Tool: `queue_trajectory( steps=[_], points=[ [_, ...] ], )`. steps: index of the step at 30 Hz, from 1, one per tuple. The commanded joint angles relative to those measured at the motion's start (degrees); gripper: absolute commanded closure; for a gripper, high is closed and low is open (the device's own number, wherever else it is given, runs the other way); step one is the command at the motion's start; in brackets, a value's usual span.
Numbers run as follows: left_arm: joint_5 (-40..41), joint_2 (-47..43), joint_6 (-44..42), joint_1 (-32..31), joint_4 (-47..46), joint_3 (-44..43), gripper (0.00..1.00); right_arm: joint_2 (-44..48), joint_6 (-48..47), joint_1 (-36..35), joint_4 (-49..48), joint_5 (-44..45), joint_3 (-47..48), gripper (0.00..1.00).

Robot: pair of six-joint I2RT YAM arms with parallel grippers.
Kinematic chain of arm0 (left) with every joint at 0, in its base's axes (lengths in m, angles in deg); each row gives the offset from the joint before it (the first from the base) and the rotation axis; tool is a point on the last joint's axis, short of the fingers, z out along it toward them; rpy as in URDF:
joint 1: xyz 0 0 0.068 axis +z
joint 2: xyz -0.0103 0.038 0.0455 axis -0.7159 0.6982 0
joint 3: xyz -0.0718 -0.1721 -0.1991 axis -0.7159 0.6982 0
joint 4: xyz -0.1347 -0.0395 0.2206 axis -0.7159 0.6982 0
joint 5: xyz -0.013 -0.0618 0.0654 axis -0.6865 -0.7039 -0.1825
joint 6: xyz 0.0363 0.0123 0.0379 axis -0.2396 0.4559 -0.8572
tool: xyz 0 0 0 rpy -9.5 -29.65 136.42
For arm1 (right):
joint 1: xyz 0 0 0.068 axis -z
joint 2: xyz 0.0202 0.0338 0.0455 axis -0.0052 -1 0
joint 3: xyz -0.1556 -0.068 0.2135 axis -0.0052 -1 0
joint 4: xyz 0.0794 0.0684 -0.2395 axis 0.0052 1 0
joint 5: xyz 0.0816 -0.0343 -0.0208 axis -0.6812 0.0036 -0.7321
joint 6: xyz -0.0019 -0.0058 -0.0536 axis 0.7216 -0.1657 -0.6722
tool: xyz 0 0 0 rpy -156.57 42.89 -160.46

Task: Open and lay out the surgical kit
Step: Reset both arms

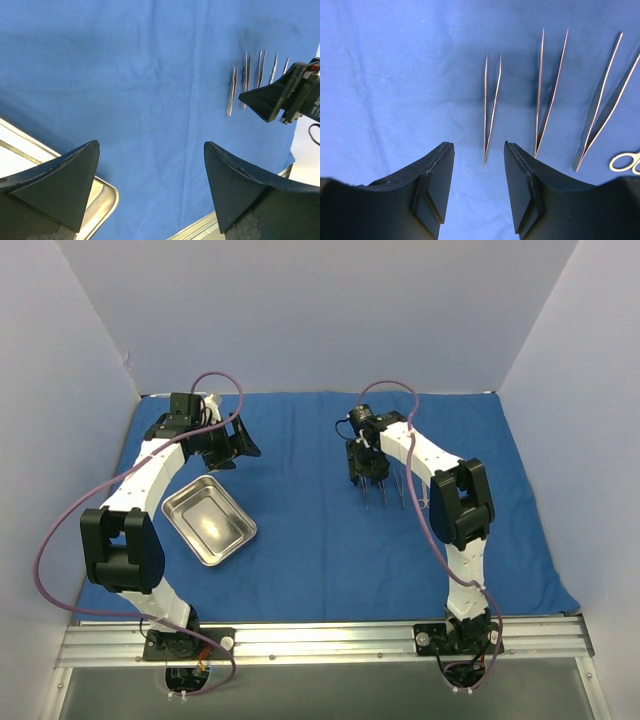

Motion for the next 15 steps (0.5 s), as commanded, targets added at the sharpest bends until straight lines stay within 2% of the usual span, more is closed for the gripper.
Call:
queue_trajectory(
  steps=[1, 3, 10, 11, 12, 13, 15],
  points=[
    [-0.38, -1.50, -1.87, 0.42, -1.55, 0.17, 0.06, 4.01, 0.50, 0.40, 1.95, 1.52, 0.67, 0.55],
    [-1.00, -0.98, -2.13, 0.42, -1.55, 0.26, 0.06, 5.15, 0.94, 0.40, 1.16, 1.52, -0.65, 0.55],
    [-3.54, 1.48, -1.43, 0.33, -1.73, -0.79, 0.06, 8.49, 2.52, 0.93, -3.40, 1.52, -5.67, 0.40],
    [-4.16, 1.92, -1.08, 0.42, -2.34, -0.88, 0.06, 8.93, 2.96, 1.36, -4.11, 2.91, -6.19, 0.27],
    [-5.90, 1.92, -0.64, 0.42, -3.13, -0.70, 0.06, 10.33, 3.23, 1.54, -4.99, 3.45, -7.59, 0.19],
    [-6.88, 1.84, -0.20, 0.25, -4.18, 0.08, 0.06, 11.13, 3.49, 1.81, -6.82, 3.63, -8.39, 0.00],
    [-7.94, 0.79, 1.29, -0.19, -7.52, 1.14, 0.06, 13.85, 3.93, 2.42, -9.37, 4.06, -11.97, 0.00]
  ],
)
